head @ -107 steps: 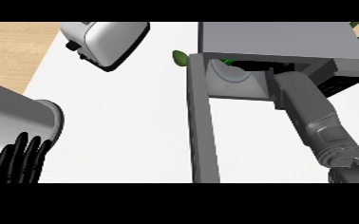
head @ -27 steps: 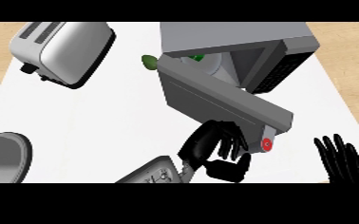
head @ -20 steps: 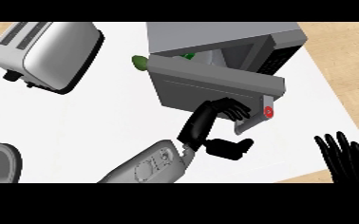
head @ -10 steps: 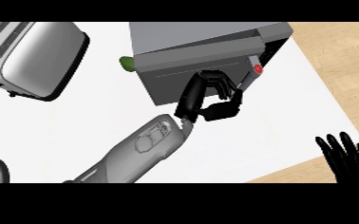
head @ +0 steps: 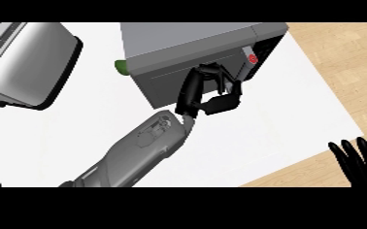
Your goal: Pick up the milk, place it into the microwave and close the microwave
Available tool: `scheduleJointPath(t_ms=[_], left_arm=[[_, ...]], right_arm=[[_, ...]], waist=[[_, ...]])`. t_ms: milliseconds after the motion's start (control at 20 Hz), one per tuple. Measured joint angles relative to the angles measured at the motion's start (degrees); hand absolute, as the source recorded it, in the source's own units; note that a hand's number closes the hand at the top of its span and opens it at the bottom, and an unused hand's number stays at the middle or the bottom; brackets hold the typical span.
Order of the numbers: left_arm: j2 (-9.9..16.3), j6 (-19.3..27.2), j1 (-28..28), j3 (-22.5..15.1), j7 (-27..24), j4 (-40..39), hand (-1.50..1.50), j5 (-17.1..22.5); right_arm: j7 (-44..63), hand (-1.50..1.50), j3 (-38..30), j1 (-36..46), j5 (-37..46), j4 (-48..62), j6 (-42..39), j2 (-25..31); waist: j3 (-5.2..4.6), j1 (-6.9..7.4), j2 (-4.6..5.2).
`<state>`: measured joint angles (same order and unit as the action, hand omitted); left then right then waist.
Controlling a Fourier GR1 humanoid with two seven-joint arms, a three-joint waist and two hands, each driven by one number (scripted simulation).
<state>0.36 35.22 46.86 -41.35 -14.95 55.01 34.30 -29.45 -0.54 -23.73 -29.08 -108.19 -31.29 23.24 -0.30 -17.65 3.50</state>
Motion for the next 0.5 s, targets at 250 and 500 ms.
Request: scheduleJointPath(t_ms=[250,500], left_arm=[[0.13,0.90,-0.17,-0.03,-2.36,-0.08,1.50,2.03],[0.21,1.91,-0.25,-0.28,-4.71,-0.33,1.50,3.12]], right_arm=[[0.72,-1.50,-0.11,-0.37,-1.81,-1.37,-0.75,0.78],[1.60,-1.50,0.06,-0.78,-3.70,-2.75,-1.51,1.53]], waist=[[0.09,-0.59,0.06],[0.14,-1.03,0.18]])
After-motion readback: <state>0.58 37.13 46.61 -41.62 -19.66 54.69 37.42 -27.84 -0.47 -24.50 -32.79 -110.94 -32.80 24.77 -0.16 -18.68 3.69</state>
